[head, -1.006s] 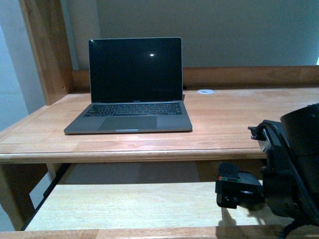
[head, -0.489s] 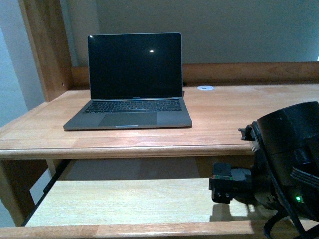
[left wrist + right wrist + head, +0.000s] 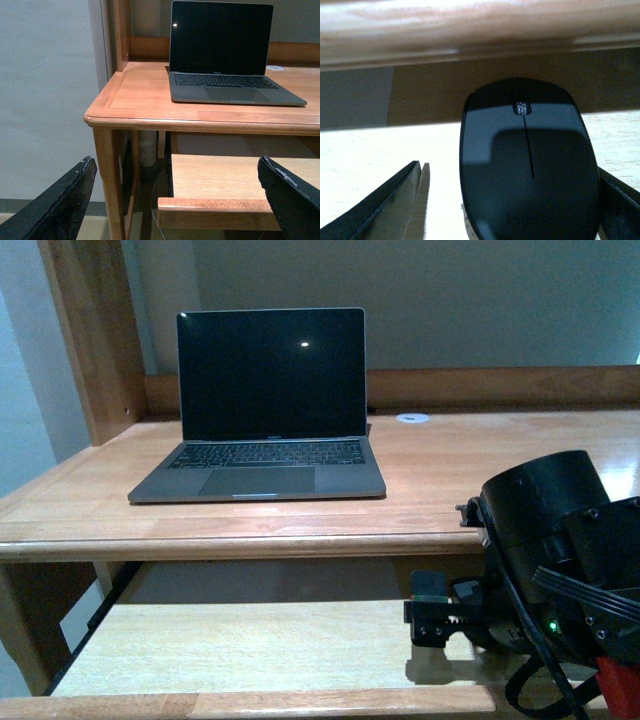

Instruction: Place mouse

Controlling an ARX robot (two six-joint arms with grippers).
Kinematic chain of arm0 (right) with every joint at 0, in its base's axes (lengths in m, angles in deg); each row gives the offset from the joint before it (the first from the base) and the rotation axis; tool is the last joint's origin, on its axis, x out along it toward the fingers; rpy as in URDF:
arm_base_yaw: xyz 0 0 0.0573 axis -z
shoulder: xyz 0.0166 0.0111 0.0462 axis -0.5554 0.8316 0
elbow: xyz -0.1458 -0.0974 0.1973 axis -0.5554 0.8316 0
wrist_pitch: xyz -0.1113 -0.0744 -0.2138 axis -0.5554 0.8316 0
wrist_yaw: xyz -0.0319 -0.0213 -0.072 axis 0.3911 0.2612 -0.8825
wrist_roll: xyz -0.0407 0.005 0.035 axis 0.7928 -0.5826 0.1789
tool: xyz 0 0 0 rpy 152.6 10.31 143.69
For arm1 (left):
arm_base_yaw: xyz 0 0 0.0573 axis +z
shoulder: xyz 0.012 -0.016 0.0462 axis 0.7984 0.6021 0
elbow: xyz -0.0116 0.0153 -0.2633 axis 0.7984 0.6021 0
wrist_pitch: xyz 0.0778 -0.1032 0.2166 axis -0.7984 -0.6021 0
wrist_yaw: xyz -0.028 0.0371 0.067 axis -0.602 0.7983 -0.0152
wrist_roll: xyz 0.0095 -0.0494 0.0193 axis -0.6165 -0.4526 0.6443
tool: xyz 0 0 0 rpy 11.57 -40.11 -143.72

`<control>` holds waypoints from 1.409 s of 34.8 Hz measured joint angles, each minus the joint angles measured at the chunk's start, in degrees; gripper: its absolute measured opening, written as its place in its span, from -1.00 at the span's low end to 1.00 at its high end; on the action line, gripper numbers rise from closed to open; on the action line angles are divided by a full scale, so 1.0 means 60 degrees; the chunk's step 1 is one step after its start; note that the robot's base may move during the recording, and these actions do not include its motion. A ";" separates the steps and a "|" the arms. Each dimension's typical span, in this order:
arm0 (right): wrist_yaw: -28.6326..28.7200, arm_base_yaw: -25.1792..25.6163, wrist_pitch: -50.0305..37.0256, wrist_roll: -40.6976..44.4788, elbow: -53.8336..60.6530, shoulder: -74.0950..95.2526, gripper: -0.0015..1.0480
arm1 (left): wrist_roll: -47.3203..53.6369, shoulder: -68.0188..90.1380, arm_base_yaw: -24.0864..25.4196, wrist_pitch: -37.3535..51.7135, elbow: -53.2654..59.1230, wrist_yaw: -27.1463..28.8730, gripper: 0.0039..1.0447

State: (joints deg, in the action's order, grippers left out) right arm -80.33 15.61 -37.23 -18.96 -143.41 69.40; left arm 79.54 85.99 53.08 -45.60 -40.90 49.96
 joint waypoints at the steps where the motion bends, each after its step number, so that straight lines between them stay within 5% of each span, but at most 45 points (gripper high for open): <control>1: -0.0036 0.0000 -0.0025 0.0029 -0.0011 0.0022 0.87 | 0.0000 0.0000 0.0000 0.0000 0.0000 0.0000 0.88; 9: -0.0044 0.0033 0.0033 0.0076 -0.0146 0.0113 0.81 | 0.0000 0.0000 0.0000 -0.0004 0.0000 0.0000 0.88; 21: -0.0025 0.0025 0.0029 0.0066 -0.0160 0.0124 0.26 | 0.0000 0.0000 0.0000 -0.0004 0.0000 0.0000 0.88; 49: 0.0069 -0.0455 -0.0754 -0.0208 0.2954 -0.3781 0.22 | 0.0000 0.0000 0.0000 0.0000 0.0000 0.0000 0.88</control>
State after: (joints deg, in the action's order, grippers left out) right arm -79.91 12.88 -41.76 -20.21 -125.68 46.72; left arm 79.54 85.99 53.08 -45.60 -40.90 49.96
